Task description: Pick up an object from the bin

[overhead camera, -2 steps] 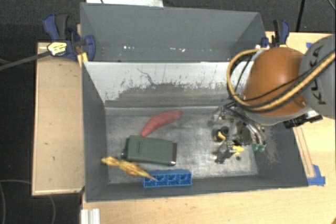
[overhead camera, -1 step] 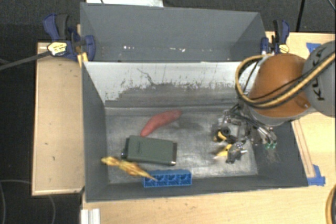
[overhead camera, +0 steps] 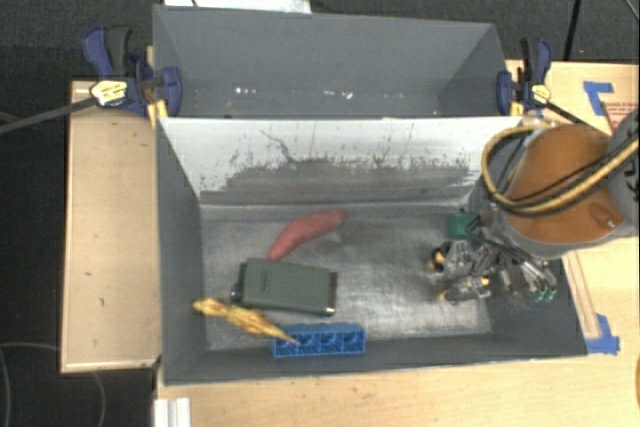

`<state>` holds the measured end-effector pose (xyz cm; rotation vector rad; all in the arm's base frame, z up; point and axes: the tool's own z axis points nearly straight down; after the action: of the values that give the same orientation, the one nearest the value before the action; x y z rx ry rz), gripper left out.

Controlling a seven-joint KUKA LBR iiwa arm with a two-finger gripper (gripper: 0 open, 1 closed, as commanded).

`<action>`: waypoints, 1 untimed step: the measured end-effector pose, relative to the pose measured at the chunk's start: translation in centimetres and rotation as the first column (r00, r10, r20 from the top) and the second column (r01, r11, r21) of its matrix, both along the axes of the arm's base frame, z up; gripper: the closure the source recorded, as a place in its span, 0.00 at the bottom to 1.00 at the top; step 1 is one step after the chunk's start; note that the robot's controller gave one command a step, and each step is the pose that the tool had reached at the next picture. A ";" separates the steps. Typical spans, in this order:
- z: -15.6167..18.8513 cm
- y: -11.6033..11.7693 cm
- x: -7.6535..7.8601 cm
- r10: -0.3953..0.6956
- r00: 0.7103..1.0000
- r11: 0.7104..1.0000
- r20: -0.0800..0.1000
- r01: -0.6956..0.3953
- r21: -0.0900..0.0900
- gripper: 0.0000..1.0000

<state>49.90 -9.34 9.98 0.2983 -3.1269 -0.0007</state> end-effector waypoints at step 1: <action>0.0 0.0 0.0 0.000 1.000 1.000 0.000 0.000 0.000 1.00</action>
Offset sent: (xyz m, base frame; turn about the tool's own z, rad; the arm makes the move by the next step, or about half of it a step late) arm 0.0904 0.0439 0.0370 -0.2377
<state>49.90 -9.34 9.98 0.2978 -3.1270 -0.0009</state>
